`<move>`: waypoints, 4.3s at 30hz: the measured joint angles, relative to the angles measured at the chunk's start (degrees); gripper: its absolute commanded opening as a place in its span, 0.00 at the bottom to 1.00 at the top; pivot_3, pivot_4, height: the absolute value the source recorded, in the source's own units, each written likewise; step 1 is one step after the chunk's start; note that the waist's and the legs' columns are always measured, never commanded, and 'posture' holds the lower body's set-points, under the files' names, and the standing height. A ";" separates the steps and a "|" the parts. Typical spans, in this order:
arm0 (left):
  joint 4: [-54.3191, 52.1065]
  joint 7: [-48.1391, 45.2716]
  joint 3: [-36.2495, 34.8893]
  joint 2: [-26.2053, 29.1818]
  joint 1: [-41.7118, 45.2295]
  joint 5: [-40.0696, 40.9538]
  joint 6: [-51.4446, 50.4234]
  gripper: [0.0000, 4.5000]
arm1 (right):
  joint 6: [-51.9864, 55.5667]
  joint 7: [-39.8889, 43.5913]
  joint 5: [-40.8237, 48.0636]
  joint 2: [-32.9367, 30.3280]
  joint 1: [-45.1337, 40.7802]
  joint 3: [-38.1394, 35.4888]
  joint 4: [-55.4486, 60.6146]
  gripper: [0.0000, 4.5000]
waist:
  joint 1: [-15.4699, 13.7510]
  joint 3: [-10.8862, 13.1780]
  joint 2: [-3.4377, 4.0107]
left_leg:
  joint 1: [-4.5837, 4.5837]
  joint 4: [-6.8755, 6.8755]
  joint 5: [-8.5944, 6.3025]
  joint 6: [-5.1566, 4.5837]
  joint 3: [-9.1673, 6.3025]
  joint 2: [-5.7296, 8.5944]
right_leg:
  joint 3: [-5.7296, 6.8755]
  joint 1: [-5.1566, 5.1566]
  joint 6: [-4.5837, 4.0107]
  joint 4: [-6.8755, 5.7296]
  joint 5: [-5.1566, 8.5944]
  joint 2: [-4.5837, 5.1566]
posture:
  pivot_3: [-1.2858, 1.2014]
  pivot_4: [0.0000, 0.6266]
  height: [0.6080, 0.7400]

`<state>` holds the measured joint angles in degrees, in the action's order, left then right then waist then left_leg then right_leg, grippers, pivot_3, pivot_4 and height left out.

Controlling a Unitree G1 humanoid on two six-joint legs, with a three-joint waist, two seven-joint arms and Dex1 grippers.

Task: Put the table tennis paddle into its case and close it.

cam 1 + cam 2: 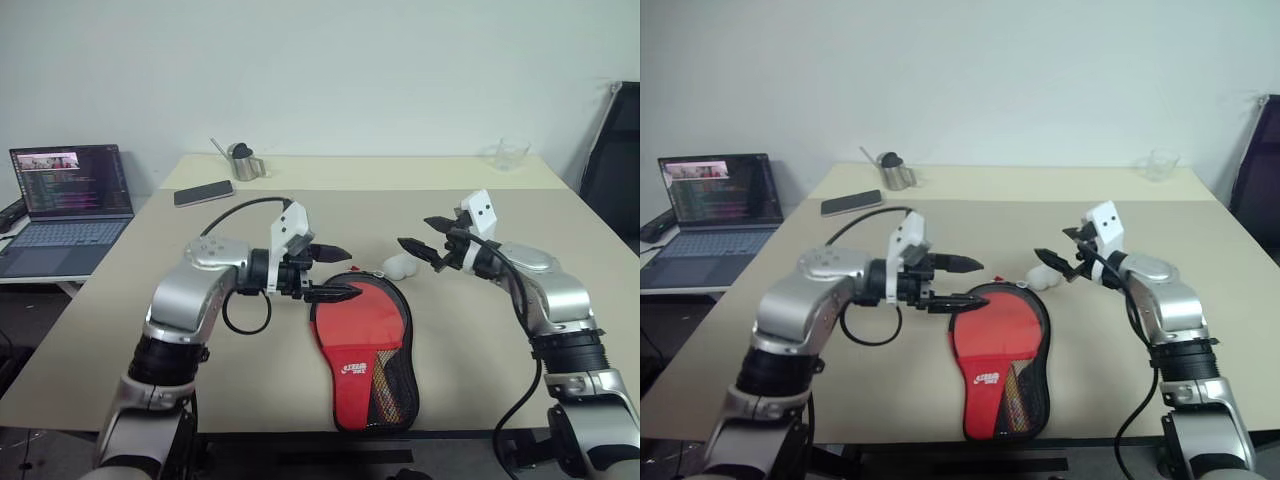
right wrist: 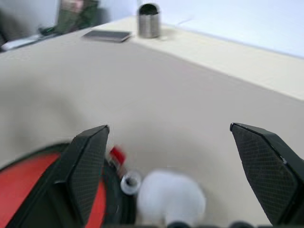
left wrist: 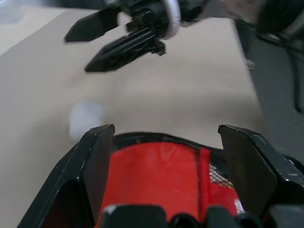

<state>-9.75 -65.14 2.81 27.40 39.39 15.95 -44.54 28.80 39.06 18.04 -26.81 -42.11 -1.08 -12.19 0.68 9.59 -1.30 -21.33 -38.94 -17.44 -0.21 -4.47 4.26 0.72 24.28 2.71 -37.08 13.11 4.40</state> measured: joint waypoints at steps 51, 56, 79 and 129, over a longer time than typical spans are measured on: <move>16.13 27.49 10.23 -15.31 -8.28 -8.11 10.13 1.00 | -1.29 -16.64 -12.15 14.18 -8.28 0.59 -26.71 0.10 | 0.43 -0.22 0.35 | 0.29 0.08 0.00 0.00 0.13 0.03 | -0.12 -0.18 -0.06 -0.03 -0.03 -0.01 | 0.52 0.24 1.00; 17.37 27.15 10.23 -15.62 -7.70 -8.12 10.96 1.00 | -0.07 -16.60 -12.13 14.00 -7.29 0.43 -24.31 0.05 | 0.36 -0.22 0.35 | 0.30 0.07 0.00 0.00 0.13 0.04 | -0.13 -0.19 -0.06 -0.03 -0.03 0.00 | 0.52 0.24 1.00; 25.75 23.39 11.61 -16.12 -2.91 -9.00 15.20 1.00 | 14.77 4.90 -8.01 -14.79 13.24 2.41 10.93 0.05 | -1.90 -0.22 0.36 | 0.20 0.05 -0.01 -0.03 0.10 0.07 | 0.01 -0.25 -0.03 0.12 -0.02 0.00 | 0.52 0.24 1.00; 42.89 18.29 15.36 -21.18 6.73 -14.63 23.61 1.00 | 0.62 36.20 7.91 -42.22 52.08 6.36 52.34 0.04 | -3.99 -0.28 0.27 | 0.45 -0.03 -0.30 -0.36 -0.31 0.36 | 0.62 -1.14 0.62 0.66 0.36 0.58 | 0.52 0.24 1.00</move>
<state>33.15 -46.85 18.18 6.22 46.11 1.32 -20.93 29.42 75.26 25.95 -69.04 9.97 5.28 40.14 -3.32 9.31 -1.03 -20.87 -38.97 -17.74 -0.57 -4.79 4.62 1.34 23.14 3.33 -36.42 13.47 4.98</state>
